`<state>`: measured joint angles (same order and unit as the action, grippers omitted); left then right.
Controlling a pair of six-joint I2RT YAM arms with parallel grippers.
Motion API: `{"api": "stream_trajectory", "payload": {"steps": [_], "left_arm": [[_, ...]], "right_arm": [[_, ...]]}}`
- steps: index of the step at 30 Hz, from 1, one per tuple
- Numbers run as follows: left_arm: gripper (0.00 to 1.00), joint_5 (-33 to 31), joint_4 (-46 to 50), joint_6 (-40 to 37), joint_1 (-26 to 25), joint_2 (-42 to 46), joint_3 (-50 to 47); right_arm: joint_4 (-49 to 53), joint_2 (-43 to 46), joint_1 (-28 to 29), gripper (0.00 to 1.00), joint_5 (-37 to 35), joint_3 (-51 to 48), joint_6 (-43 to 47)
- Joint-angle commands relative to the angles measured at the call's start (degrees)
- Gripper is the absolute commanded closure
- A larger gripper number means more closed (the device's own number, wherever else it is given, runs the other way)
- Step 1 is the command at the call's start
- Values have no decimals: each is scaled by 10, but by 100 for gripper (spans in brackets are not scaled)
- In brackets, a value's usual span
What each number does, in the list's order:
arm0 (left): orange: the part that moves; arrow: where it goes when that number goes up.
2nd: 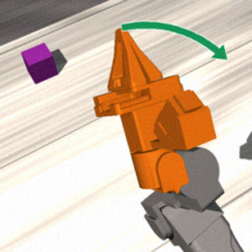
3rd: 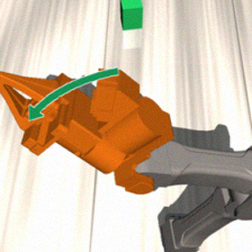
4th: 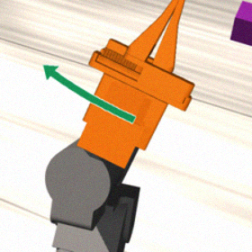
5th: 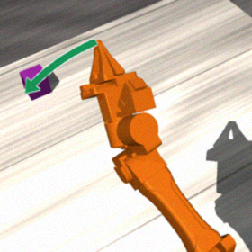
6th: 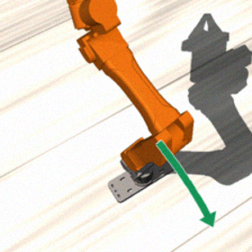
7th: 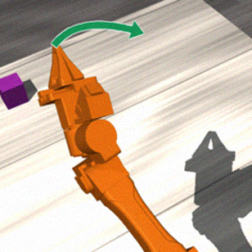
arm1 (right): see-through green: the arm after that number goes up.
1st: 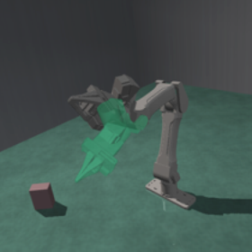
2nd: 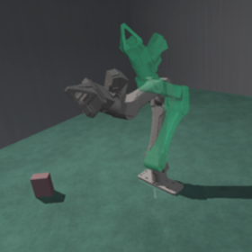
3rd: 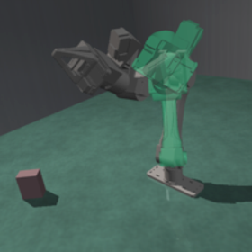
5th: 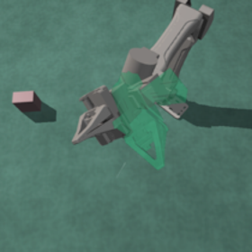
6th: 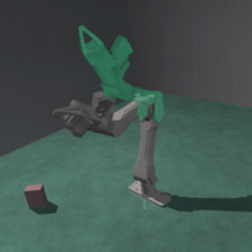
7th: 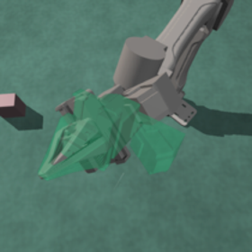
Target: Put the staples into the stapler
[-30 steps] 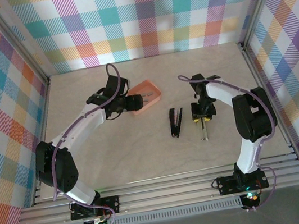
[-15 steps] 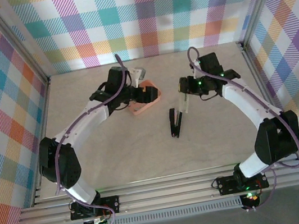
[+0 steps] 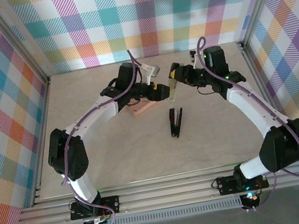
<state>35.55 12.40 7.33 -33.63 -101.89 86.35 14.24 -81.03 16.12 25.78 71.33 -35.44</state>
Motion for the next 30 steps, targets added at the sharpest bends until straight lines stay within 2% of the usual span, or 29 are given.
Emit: {"api": "stream_trajectory", "payload": {"steps": [1, 7, 11, 13, 14, 16, 17, 21, 23, 30], "left_arm": [[36, 15, -38, 17, -3, -7, 9], [37, 19, -47, 23, -6, -16, 21], [44, 15, -42, 22, -8, -20, 27], [45, -6, -16, 11, -8, -20, 32], [47, -16, -5, 2, -7, -16, 30], [66, -43, 3, -10, -7, -11, 20], [68, -57, 6, -10, -7, -7, 14], [57, -106, 57, -28, -5, -3, 18], [54, -129, 70, -31, -5, -3, 22], [50, -236, 97, -24, -5, 8, 18]], "right_arm": [[-62, 27, 2, 76, 32, -8, -21], [-63, 33, 5, 76, 33, -9, -23], [-61, 34, 8, 77, 27, -11, -23], [-36, 37, 8, 75, 16, -11, -19], [-25, 42, 8, 74, 7, -14, -15], [-14, 50, 8, 74, -2, -24, -11], [-7, 55, 8, 72, -12, -29, -9], [103, 52, 8, 58, -105, -18, -24], [171, 31, 8, 54, -134, 1, -26], [399, -126, 7, 35, -243, 124, 21]]}}
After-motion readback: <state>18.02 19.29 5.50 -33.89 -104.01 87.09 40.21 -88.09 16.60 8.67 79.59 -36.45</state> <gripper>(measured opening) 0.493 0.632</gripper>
